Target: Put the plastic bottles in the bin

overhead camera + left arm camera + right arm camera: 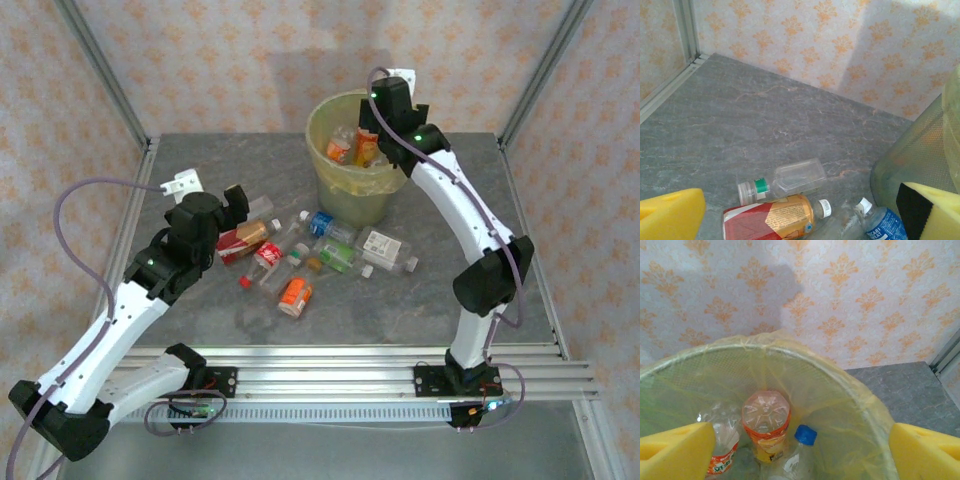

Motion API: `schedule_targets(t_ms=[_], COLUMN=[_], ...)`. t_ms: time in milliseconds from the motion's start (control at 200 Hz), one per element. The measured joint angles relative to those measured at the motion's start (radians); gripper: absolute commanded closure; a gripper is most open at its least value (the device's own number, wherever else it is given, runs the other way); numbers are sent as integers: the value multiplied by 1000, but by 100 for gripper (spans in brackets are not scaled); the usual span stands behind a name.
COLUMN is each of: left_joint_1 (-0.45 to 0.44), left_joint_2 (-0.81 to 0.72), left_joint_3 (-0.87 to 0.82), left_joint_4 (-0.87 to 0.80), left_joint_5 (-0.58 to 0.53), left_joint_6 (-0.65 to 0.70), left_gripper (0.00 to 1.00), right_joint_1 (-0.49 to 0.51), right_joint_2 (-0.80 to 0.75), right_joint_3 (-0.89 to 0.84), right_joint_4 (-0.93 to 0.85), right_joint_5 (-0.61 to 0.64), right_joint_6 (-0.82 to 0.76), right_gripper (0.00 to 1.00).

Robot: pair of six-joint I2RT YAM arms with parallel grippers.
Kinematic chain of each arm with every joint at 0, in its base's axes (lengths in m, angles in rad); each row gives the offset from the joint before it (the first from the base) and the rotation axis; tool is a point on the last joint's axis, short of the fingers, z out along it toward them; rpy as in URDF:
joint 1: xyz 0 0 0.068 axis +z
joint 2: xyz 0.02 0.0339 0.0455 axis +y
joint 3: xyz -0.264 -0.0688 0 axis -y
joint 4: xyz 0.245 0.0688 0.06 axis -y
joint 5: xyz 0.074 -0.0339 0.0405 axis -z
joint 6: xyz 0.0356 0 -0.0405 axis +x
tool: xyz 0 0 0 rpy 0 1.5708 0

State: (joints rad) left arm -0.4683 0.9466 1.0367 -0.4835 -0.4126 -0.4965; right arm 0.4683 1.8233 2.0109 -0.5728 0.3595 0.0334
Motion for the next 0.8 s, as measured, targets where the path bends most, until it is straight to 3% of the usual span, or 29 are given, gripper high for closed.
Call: schedule_targets(t_ms=[65,420,801], left_joint_1=[0,0,55], left_joint_2=[16,126,418], left_joint_3=[7,68,292], left_joint_4=[0,-51,-279], left_joint_5=[14,80,121], left_joint_6=[2,80,232], left_gripper=[0,0,3], right_joint_1=[0,0,0], right_joint_2=[-23,-202,-538], right_joint_3=[0,-33,-420], right_joint_4=[-16,-140,-172], right_joint_5=[0,-51,-76], right_joint_6=[6,55,143], right_gripper=[0,1,1])
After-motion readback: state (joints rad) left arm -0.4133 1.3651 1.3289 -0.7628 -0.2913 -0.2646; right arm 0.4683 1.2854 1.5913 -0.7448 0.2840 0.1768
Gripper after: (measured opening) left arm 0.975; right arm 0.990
